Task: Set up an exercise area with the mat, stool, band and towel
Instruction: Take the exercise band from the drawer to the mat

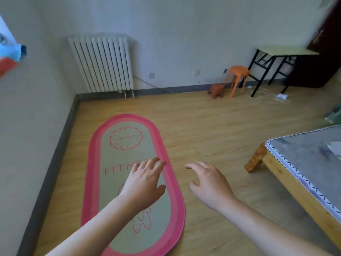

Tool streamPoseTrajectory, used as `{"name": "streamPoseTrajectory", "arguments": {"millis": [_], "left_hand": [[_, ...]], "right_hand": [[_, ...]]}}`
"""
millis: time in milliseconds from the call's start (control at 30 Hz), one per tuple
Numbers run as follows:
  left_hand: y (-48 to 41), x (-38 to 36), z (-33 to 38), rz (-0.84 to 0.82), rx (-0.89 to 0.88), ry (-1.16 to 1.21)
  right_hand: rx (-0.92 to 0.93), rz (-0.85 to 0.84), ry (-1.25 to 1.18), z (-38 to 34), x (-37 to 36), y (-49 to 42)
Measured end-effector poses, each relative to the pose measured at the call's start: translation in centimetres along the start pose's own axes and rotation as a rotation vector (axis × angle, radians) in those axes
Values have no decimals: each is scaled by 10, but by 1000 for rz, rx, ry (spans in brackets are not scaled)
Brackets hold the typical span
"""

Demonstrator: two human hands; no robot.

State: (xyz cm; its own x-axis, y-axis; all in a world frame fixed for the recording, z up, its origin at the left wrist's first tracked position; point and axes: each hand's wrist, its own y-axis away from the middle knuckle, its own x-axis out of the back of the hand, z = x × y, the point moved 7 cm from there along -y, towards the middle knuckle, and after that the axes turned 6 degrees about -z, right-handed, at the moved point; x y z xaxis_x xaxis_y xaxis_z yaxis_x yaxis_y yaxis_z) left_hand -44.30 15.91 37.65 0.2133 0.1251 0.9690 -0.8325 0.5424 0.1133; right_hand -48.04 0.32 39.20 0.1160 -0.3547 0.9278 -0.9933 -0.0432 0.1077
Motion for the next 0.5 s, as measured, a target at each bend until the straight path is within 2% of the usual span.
{"name": "streamPoseTrajectory", "arguments": {"millis": [200, 367, 400, 433, 500], "left_hand": [[-70, 3, 113, -29, -176, 26], [-143, -13, 224, -83, -323, 4], [-167, -21, 273, -96, -390, -17], [-171, -24, 283, -113, -400, -20], [-197, -38, 348, -141, -499, -33]], "right_hand": [[-251, 169, -70, 85, 50, 19], [-492, 226, -114, 204, 84, 50], [-554, 271, -128, 249, 99, 65], [-565, 277, -128, 258, 104, 67], [-641, 327, -118, 309, 125, 89]]}}
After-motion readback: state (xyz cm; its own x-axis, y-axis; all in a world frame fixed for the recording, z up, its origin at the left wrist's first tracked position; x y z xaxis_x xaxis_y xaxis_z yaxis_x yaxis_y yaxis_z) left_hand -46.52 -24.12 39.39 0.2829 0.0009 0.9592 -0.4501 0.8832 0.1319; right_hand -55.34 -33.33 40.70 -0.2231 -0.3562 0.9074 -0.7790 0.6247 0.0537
